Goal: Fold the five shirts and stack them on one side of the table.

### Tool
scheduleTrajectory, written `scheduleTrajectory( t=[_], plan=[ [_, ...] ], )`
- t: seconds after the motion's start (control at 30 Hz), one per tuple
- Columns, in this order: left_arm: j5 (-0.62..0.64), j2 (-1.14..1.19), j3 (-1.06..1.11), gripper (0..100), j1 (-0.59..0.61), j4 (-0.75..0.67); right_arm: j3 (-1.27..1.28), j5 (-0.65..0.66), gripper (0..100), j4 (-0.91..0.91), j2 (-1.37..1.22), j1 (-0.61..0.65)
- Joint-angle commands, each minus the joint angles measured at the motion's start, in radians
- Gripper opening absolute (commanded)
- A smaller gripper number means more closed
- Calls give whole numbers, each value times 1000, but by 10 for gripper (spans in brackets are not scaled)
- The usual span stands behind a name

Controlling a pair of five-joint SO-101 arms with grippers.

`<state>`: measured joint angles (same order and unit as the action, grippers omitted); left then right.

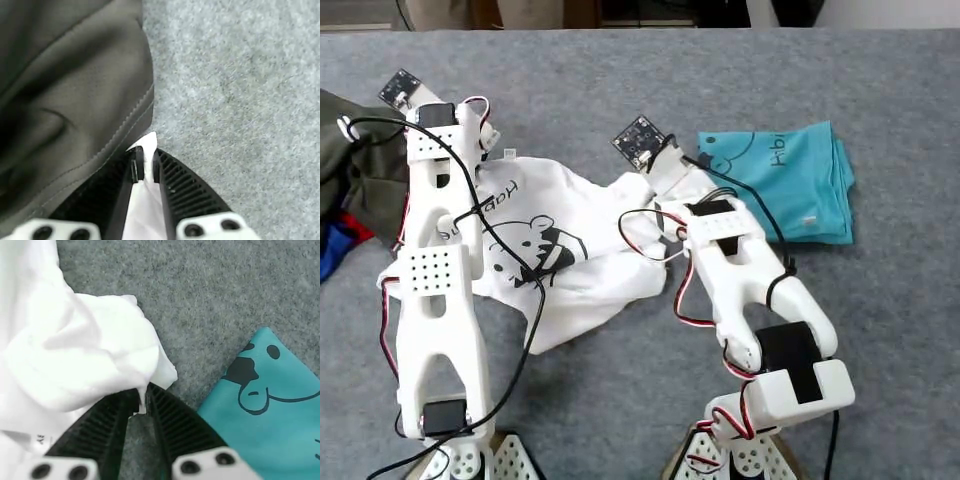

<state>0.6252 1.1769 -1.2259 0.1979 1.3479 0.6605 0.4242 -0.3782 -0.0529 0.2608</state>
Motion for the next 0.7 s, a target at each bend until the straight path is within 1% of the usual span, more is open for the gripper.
scheduleTrajectory(
  t=[0.0, 0.1, 0.13, 0.23, 0.33, 0.4, 0.5, 0.67],
  plan=[
    [0, -19, -34, 20, -12, 8, -50, -3, 2, 0, 2, -18],
    [-5, -22, -57, 19, -14, 18, -50, -11, 2, 0, 10, -21],
    [-6, -22, -91, 19, -12, 46, -51, -12, 2, -5, 12, -22],
    [-38, -22, -255, 19, -17, 183, -54, -18, 2, -32, 31, -38],
    [-83, -22, -450, 19, -23, 321, -90, -104, 2, -140, 145, -41],
    [-121, -42, -446, 19, -28, 345, -119, -127, 2, -219, 246, -41],
    [-169, -159, -450, 19, -29, 405, -174, -130, 2, -334, 420, -41],
    [-215, -344, -448, 19, -35, 410, -274, -106, 2, -477, 687, -42]
  ],
)
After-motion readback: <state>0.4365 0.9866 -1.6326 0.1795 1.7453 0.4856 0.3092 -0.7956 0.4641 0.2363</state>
